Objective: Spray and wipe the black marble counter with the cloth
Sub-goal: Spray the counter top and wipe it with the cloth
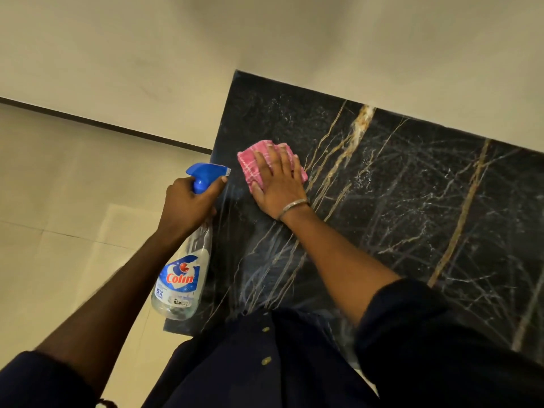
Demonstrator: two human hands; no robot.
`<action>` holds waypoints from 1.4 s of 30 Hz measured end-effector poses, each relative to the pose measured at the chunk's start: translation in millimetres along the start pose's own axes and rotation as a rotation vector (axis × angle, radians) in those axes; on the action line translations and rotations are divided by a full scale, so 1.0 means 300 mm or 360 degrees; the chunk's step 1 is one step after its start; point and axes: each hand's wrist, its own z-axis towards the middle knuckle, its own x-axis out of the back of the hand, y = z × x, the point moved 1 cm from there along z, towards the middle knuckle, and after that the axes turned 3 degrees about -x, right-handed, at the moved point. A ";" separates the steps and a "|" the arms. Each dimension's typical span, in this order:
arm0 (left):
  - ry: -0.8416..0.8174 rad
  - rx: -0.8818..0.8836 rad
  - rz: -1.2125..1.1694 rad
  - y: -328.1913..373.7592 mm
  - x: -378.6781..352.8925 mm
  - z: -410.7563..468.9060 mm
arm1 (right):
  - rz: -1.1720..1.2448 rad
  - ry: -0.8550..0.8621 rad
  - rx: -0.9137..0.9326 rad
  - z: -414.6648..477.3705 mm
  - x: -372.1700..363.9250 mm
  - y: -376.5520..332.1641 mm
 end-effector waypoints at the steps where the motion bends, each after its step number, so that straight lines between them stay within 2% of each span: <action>1: -0.0004 0.0005 -0.0004 -0.001 0.001 -0.003 | -0.0009 0.0019 -0.0029 -0.041 -0.016 0.046; 5: -0.0044 -0.0003 -0.0044 -0.005 -0.005 -0.016 | -0.0005 0.0072 -0.0161 -0.114 -0.035 0.129; 10: -0.0108 0.0001 -0.0043 -0.013 -0.019 -0.032 | 0.0029 0.0055 -0.0320 -0.075 -0.028 0.027; 17: -0.0014 -0.0029 0.0040 -0.018 0.002 -0.023 | -0.0031 -0.0107 -0.0002 0.085 0.012 -0.241; 22: -0.0015 -0.0039 0.0055 -0.025 0.005 -0.026 | -0.0057 -0.0079 0.0117 0.067 0.009 -0.195; 29: -0.0053 -0.0079 0.0043 -0.022 -0.006 -0.046 | 0.0012 0.0053 -0.0189 -0.172 -0.063 0.106; 33: -0.0059 -0.0076 -0.0023 -0.029 0.004 -0.061 | 0.0046 0.0060 -0.0419 -0.166 -0.067 0.039; 35: -0.0041 -0.0059 -0.0038 -0.035 0.013 -0.071 | 0.0061 0.0035 -0.0356 -0.122 -0.065 -0.057; 39: 0.0047 -0.0047 -0.0008 -0.048 0.037 -0.094 | 0.0029 -0.0018 -0.0050 -0.004 -0.032 -0.267; 42: 0.0062 -0.0008 0.0021 -0.058 0.051 -0.107 | -0.0007 -0.0070 0.0093 0.029 -0.017 -0.311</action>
